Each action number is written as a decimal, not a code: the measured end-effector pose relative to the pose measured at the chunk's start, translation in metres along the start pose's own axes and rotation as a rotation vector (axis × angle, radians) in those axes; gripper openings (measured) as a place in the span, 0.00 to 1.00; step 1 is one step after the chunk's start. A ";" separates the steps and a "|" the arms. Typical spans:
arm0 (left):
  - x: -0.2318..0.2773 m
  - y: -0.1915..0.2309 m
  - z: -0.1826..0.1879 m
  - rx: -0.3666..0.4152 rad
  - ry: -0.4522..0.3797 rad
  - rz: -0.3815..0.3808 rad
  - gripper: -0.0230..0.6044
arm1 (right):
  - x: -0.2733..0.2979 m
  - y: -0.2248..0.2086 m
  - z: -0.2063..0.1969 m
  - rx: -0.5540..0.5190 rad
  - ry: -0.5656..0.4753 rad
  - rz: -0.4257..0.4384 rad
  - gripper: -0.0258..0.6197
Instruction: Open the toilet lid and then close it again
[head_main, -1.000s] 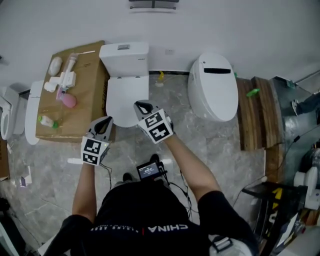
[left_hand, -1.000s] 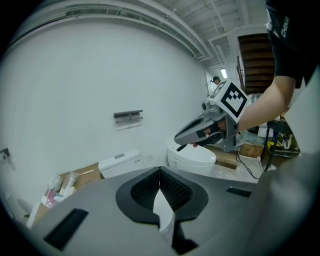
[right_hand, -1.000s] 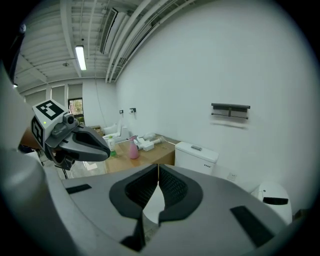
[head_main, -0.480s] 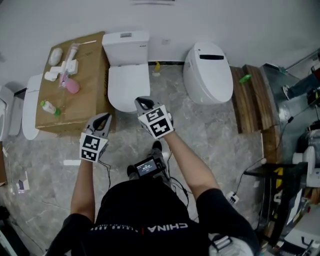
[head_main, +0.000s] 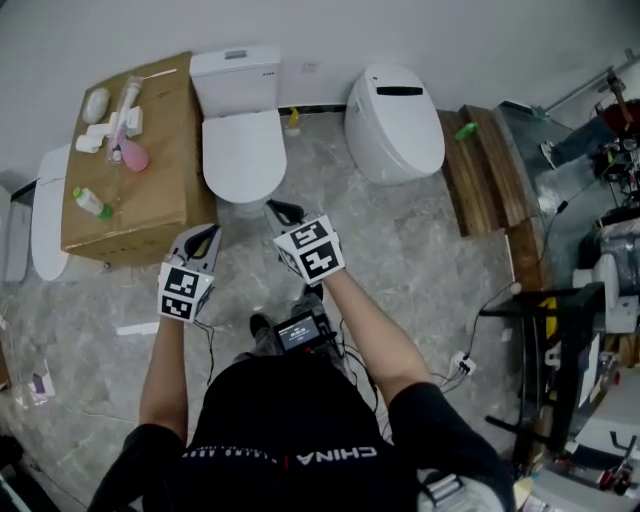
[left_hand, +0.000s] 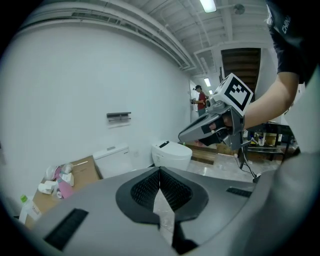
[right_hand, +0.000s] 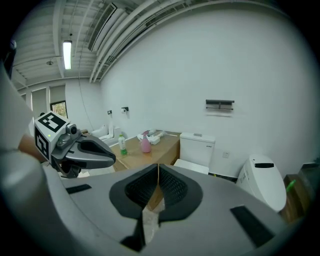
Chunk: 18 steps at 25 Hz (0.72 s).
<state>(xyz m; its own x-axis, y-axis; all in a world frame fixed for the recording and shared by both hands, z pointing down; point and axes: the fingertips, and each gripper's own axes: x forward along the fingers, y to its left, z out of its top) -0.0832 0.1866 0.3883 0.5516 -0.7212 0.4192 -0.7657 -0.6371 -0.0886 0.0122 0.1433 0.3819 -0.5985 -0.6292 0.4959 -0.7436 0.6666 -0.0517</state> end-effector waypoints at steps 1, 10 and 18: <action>0.001 -0.004 0.000 -0.001 -0.003 -0.005 0.05 | -0.004 0.001 -0.001 0.002 0.000 0.003 0.07; 0.010 -0.019 0.010 -0.042 -0.011 0.014 0.05 | -0.018 -0.009 -0.005 0.006 0.004 0.043 0.07; 0.025 -0.033 0.031 -0.054 -0.015 0.055 0.05 | -0.027 -0.032 -0.005 0.001 -0.025 0.087 0.07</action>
<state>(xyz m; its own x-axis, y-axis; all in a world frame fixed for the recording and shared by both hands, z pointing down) -0.0340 0.1814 0.3736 0.5130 -0.7588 0.4013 -0.8113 -0.5814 -0.0621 0.0532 0.1413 0.3750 -0.6682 -0.5784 0.4679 -0.6886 0.7190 -0.0945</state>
